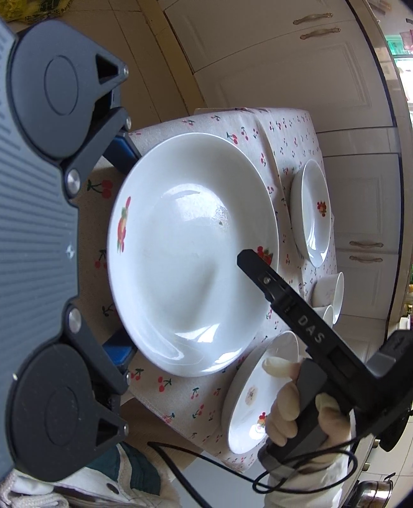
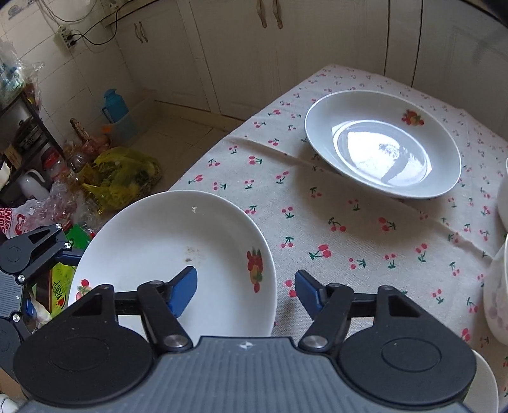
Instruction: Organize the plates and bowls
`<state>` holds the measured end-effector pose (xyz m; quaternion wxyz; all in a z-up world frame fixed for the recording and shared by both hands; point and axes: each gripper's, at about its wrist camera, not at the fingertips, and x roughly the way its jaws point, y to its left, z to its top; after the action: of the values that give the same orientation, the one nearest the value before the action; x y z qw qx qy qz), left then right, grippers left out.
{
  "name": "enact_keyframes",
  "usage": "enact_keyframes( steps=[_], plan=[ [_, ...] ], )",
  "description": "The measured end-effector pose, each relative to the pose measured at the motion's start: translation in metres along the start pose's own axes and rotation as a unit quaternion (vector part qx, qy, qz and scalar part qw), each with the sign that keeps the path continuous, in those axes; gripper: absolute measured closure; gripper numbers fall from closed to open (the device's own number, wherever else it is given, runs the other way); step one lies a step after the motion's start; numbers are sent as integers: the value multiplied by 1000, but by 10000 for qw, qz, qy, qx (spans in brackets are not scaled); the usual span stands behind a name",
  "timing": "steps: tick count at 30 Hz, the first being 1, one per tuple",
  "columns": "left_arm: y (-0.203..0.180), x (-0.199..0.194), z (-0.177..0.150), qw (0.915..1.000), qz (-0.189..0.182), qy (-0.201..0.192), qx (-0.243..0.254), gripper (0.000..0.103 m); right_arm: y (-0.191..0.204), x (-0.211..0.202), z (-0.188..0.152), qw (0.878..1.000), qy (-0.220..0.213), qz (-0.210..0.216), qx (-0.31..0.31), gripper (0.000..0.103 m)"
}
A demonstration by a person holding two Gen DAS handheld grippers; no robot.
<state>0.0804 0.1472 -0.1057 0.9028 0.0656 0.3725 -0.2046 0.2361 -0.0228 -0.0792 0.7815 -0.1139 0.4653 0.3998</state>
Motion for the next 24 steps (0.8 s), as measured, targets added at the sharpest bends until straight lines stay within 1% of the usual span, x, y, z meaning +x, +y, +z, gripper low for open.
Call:
enact_keyframes(
  steps=[3, 10, 13, 17, 24],
  plan=[
    [1, 1, 1, 10000, -34, 13, 30, 1, -5, 2, 1, 9998, 50, 148, 79, 39],
    [1, 1, 2, 9999, -94, 43, 81, 1, -8, 6, 4, 9990, 83, 413, 113, 43],
    [1, 0, 2, 9999, -109, 53, 68, 1, -7, 7, 4, 9983, 109, 565, 131, 43],
    [3, 1, 4, 9998, -135, 83, 87, 1, -5, 7, 5, 9985, 128, 538, 55, 43],
    [5, 3, 9, 9997, -178, 151, 65, 2, -8, 4, 5, 9980, 98, 586, 191, 42]
  ],
)
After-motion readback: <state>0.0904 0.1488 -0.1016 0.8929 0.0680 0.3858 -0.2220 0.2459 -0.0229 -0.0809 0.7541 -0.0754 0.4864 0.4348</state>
